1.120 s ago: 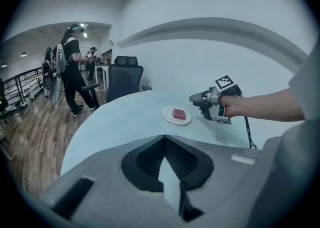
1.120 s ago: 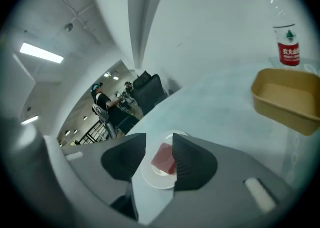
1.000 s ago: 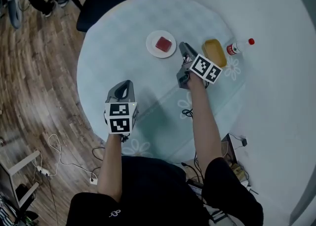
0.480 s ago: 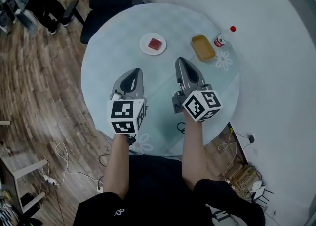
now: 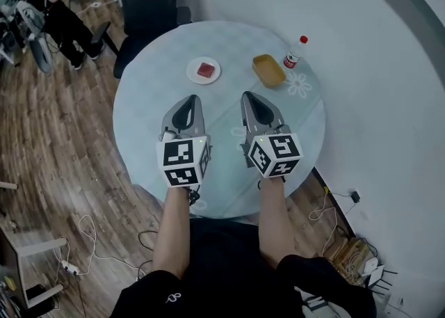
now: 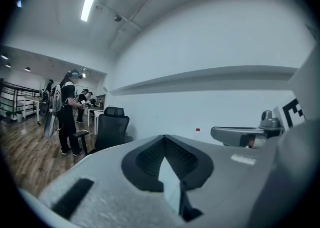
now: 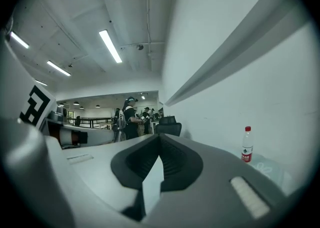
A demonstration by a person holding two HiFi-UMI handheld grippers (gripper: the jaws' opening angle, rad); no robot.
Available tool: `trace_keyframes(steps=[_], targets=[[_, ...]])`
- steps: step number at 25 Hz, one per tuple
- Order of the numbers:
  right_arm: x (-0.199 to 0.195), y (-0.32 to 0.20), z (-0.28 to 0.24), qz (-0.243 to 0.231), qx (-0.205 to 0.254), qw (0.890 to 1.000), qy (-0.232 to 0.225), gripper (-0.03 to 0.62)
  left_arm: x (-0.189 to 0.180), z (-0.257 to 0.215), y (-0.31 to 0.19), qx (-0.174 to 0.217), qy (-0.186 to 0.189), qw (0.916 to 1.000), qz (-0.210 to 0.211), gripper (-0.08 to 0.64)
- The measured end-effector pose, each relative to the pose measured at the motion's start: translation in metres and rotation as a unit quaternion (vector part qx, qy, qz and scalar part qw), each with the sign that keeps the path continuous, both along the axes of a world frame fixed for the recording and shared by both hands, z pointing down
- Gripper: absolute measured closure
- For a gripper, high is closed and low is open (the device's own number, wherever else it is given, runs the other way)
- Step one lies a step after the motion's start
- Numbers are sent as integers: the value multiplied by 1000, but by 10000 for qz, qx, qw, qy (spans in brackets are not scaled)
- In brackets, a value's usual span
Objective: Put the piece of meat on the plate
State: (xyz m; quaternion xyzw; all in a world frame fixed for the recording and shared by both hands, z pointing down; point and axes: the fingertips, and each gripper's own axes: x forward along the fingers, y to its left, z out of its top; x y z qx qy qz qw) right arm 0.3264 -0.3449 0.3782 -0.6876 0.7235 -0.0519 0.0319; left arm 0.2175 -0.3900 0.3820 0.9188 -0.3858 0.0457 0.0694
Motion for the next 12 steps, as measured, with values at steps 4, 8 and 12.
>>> trace_keyframes(steps=[4, 8, 12], targets=[[2, 9, -4, 23, 43, 10000, -54, 586, 3, -5, 11, 76, -102, 9999, 21, 565], [-1, 16, 1, -46, -4, 10000, -51, 586, 5, -3, 19, 76, -226, 9997, 47, 565], [5, 22, 5, -69, -64, 10000, -28, 586, 14, 2, 29, 76, -315, 9994, 139, 565]])
